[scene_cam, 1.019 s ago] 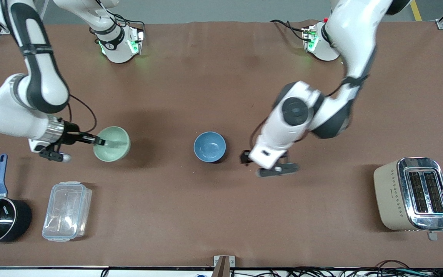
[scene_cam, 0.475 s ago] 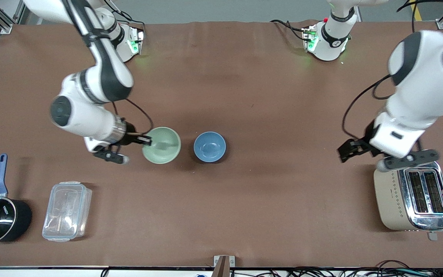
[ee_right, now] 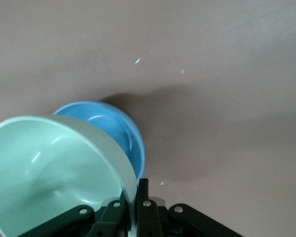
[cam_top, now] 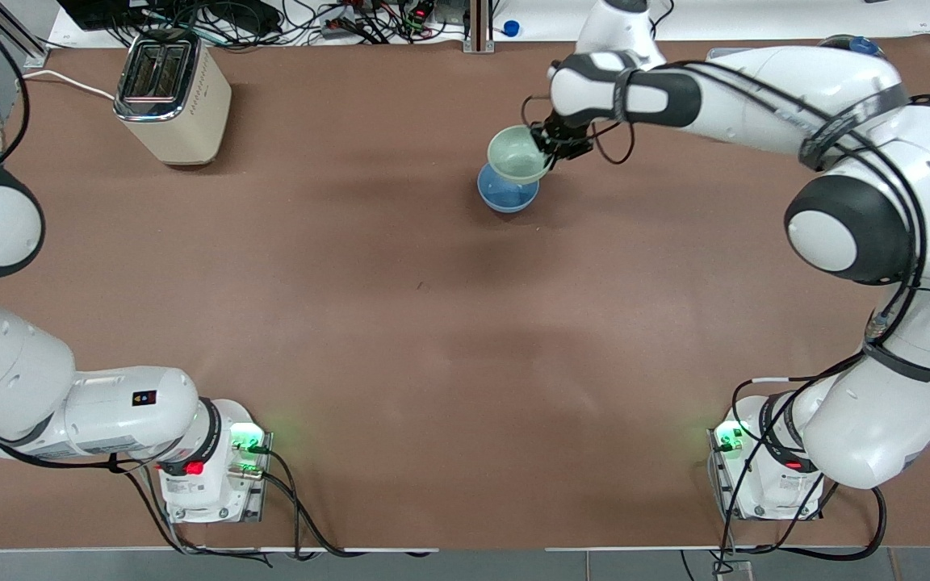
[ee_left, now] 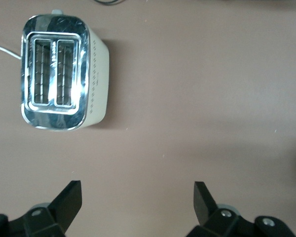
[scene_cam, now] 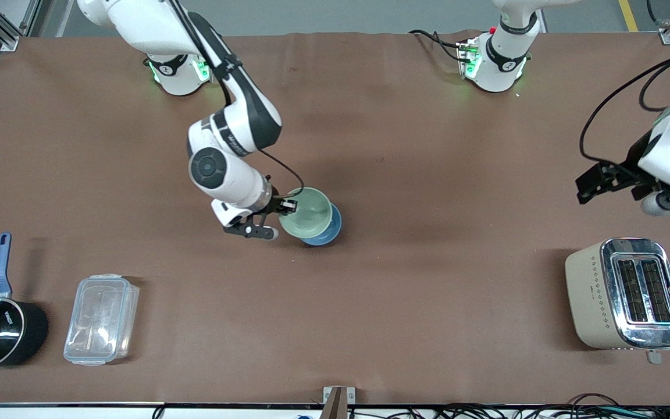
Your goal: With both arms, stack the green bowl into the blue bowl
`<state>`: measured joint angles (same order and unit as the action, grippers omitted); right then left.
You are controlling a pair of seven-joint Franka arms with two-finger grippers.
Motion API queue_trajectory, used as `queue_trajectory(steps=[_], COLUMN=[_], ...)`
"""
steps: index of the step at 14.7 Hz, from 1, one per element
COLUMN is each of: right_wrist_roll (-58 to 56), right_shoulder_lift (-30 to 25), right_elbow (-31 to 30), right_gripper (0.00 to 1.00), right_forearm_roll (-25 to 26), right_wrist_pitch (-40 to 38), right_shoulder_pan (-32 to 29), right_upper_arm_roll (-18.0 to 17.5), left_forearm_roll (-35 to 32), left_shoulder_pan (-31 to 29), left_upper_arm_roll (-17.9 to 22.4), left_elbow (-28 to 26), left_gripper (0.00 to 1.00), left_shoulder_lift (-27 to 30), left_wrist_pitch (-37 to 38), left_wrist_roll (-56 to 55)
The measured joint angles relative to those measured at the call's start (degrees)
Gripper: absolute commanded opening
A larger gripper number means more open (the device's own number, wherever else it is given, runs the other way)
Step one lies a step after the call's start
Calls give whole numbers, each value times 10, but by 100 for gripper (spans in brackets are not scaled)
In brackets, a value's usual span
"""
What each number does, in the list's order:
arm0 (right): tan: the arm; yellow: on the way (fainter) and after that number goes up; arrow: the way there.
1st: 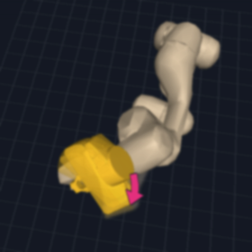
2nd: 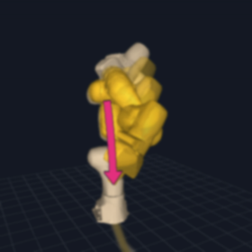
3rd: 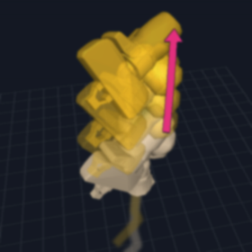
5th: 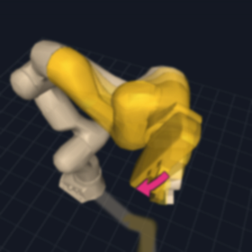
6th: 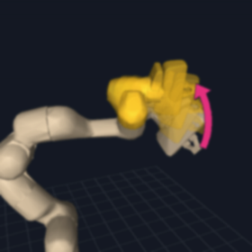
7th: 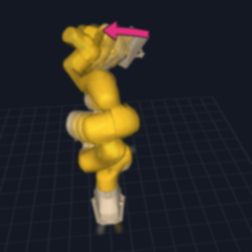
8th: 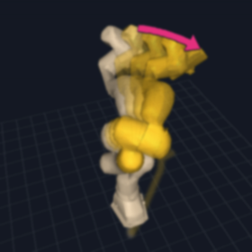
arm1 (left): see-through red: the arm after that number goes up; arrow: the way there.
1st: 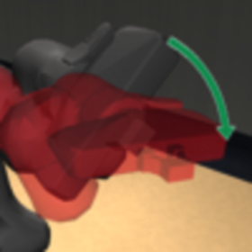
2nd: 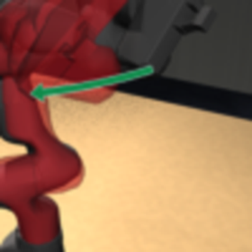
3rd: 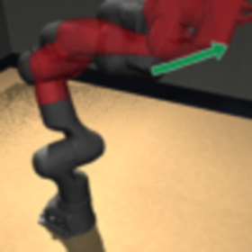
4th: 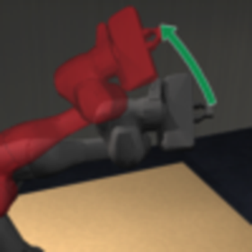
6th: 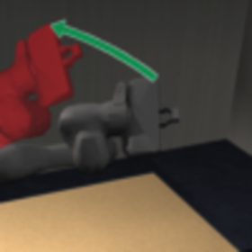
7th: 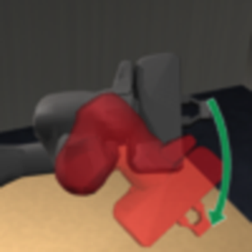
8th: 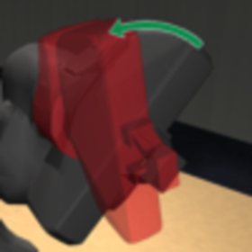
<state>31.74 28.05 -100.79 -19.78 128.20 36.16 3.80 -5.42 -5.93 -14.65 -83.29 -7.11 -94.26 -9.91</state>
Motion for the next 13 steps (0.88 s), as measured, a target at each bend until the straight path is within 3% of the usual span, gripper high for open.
queue_trajectory(steps=[3, 7, 13], right_wrist_roll=[8, 8, 8], right_shoulder_lift=[14, 22, 46], right_elbow=[0, 1, 0], right_gripper=[3, 3, 4], right_forearm_roll=[0, 0, 2], right_wrist_pitch=[23, 35, 67], right_shoulder_pan=[17, 18, 20], right_upper_arm_roll=[0, 7, 7], left_forearm_roll=[20, 44, 44], left_shoulder_pan=[4, 52, 76], left_upper_arm_roll=[15, 87, 90], left_elbow=[-15, -81, -140], left_gripper=[100, 100, 100], left_shoulder_lift=[30, 90, 149], left_wrist_pitch=[26, 31, 31], left_wrist_roll=[15, 49, 49])
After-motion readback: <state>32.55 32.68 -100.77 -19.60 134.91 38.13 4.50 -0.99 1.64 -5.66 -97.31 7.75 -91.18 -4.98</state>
